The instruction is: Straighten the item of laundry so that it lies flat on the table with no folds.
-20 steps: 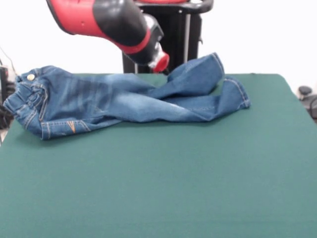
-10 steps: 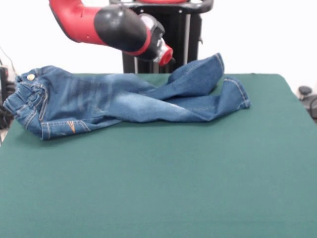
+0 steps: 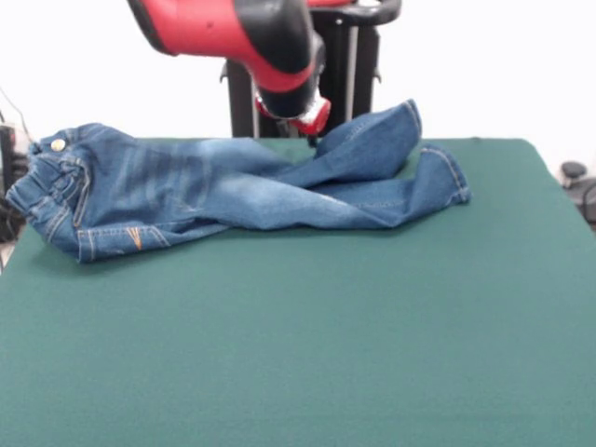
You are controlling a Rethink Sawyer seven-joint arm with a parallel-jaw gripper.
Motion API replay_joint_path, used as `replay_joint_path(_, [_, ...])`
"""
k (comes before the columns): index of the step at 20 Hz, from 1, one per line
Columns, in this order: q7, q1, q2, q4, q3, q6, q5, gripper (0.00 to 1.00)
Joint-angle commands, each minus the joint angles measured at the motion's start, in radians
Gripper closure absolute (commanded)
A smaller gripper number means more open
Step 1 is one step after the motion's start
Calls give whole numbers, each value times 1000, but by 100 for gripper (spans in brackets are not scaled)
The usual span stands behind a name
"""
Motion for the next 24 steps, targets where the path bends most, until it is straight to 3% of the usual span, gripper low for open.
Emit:
replay_joint_path(1, [173, 117, -247, 3, -60, -14, 25, 0])
replay_joint_path(3, [205, 164, -296, 10, -106, -37, 28, 0])
replay_joint_path(6, [207, 217, -348, -27, -154, 61, 42, 0])
replay_joint_path(13, [150, 178, -374, -48, -137, 75, 89, 0])
replay_joint_path(24, [214, 185, -110, -177, -235, -214, 13, 0])
